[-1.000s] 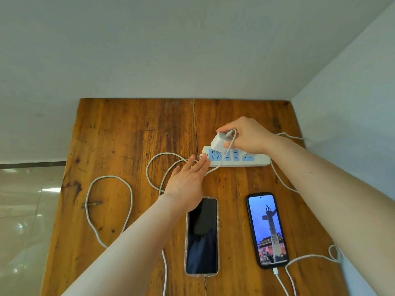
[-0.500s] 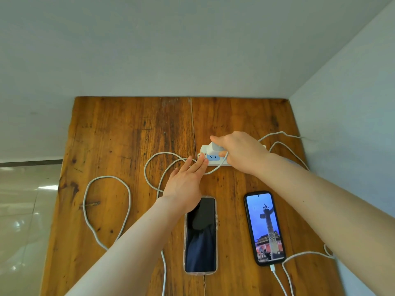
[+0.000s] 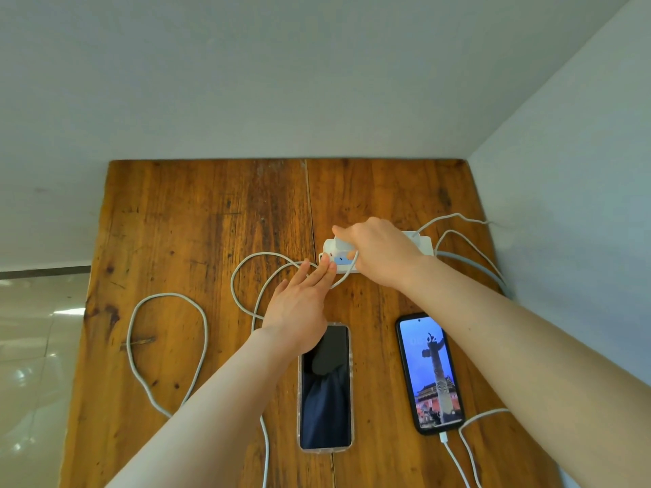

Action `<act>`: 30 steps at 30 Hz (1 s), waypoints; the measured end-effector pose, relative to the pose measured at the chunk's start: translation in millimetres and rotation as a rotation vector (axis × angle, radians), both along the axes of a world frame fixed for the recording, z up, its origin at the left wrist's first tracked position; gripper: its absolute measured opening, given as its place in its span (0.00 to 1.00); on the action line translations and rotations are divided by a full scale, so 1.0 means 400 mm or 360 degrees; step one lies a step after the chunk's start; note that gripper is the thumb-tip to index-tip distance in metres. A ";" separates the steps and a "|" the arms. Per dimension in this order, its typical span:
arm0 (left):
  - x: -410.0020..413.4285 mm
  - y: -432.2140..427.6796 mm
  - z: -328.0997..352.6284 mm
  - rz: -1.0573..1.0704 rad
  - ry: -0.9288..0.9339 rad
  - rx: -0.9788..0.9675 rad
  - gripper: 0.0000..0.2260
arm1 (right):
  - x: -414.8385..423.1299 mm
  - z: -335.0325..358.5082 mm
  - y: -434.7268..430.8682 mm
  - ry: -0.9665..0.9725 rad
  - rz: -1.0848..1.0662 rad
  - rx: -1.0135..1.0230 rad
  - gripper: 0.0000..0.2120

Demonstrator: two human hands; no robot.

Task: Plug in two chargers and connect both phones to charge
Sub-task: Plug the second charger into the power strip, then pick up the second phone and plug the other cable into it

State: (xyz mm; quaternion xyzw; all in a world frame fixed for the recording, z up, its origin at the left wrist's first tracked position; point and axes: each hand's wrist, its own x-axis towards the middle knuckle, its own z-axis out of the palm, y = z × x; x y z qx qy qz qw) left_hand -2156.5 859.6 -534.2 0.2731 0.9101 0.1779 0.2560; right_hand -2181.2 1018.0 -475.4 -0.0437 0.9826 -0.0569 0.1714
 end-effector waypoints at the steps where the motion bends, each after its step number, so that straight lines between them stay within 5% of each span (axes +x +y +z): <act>1: 0.000 0.000 0.001 -0.0001 -0.0003 -0.0003 0.37 | 0.000 0.000 -0.001 -0.0005 -0.0022 -0.0023 0.31; 10: 0.004 -0.018 0.055 0.0016 -0.0081 0.0020 0.31 | 0.036 0.009 -0.014 -0.0025 -0.0320 -0.0223 0.33; 14: 0.065 -0.128 0.084 0.0367 -0.0001 0.0287 0.27 | 0.098 0.034 -0.055 0.0254 -0.0352 -0.0185 0.38; 17: 0.137 -0.254 0.090 0.0657 0.0085 0.0326 0.22 | 0.184 0.039 -0.134 0.0448 -0.0448 -0.0339 0.29; 24: 0.324 -0.520 0.065 0.1028 0.0075 0.0222 0.15 | 0.382 -0.035 -0.381 -0.0133 -0.0624 -0.0866 0.14; 30: 0.408 -0.599 0.026 0.1076 -0.0220 0.0199 0.16 | 0.458 -0.108 -0.582 -0.0442 -0.0690 -0.0922 0.13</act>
